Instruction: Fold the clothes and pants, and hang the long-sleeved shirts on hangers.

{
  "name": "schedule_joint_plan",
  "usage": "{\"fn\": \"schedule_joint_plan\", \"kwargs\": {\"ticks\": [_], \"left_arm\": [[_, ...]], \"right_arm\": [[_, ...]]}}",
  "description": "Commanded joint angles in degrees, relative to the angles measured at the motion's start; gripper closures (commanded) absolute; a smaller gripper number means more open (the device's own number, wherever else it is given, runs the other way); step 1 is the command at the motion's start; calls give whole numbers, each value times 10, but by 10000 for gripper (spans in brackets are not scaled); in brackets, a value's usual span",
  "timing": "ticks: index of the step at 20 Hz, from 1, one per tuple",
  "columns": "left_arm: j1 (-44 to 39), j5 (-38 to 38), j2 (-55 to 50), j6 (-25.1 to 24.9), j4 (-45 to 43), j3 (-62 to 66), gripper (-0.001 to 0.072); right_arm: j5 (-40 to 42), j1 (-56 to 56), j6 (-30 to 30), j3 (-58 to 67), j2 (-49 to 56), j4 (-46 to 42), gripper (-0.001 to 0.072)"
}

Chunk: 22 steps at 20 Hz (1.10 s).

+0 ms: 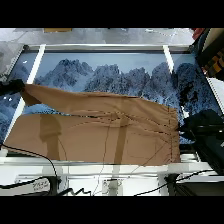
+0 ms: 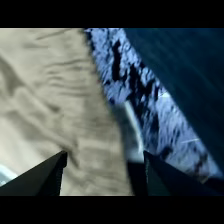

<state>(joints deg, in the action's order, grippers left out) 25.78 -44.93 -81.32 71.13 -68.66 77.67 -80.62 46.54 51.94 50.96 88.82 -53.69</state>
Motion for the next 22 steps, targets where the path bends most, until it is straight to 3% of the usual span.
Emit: {"fn": "schedule_joint_plan", "kwargs": {"ticks": [1,5,6,7,8,9,18,22], "left_arm": [[-2,-16,-18,0,-7,0,685],[-3,-16,-27,0,-8,0,684],[-3,-16,-30,0,-8,0,685],[-3,-16,-32,0,-8,0,685],[-3,-13,-33,0,-8,0,685],[-3,-6,-33,0,-9,1,686],[-4,37,-31,0,-12,130,687],[-4,-126,-79,-1,-147,109,687]], "right_arm": [[81,-43,-65,-28,0,6,159],[173,-106,-97,-28,1,39,163],[195,-118,-97,-28,1,49,228],[209,-127,-97,-27,0,58,385],[216,-134,-97,-27,0,68,596],[217,-136,-97,-24,0,74,688],[197,-137,-49,75,-36,46,688],[192,-137,-20,80,-49,-1,688]]}}
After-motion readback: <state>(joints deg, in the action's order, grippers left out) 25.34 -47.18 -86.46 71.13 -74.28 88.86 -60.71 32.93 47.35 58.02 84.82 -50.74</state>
